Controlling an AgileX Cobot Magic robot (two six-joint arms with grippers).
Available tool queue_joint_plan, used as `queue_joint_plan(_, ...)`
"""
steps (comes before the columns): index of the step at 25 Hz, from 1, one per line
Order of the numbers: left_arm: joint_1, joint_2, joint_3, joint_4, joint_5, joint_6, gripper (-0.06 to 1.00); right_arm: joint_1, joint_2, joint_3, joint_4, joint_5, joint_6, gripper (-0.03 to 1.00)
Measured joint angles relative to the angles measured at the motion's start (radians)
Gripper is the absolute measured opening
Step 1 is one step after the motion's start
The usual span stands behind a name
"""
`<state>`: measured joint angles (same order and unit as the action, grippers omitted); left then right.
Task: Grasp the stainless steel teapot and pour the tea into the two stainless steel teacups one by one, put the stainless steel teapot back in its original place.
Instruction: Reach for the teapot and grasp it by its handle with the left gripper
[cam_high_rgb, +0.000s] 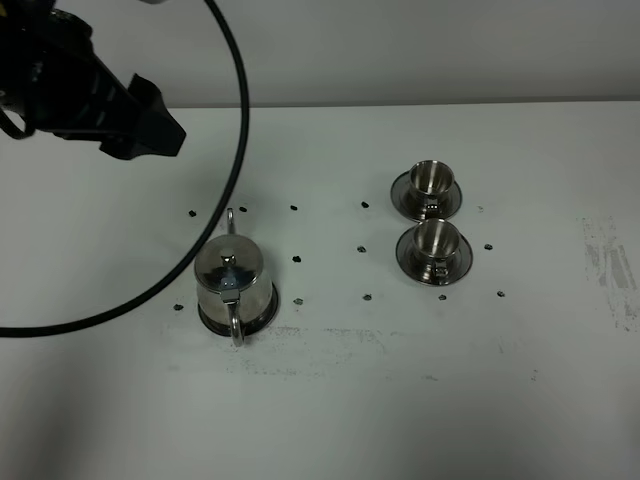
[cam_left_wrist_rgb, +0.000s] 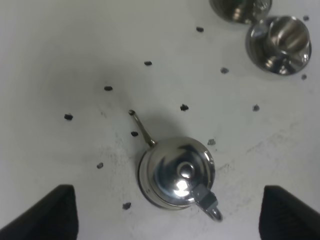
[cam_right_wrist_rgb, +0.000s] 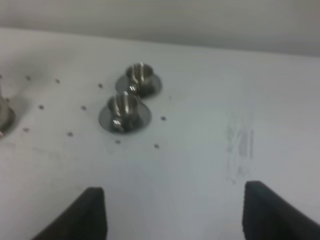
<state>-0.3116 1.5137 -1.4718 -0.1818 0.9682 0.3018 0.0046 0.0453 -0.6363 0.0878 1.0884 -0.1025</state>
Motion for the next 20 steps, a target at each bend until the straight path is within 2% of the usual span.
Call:
queue_joint_plan(5,-0.148,0.000,0.000,0.231,0.027,-0.237,0.73,0.000,-0.012,0.039,-0.069,0.019,0.005,0.59)
queue_joint_plan(9,-0.242,0.000,0.000,0.371,0.096,-0.391,0.72,0.000,-0.012,0.093,-0.088,0.023,0.010,0.59)
queue_joint_plan(13,-0.319,0.000,0.000,0.439,0.146,-0.478,0.72,0.000,-0.012,0.114,-0.100,0.026,0.018,0.58)
queue_joint_plan(20,-0.415,0.017,0.026,0.459,0.153,-0.542,0.72,0.000,-0.012,0.115,-0.146,0.026,0.074,0.52)
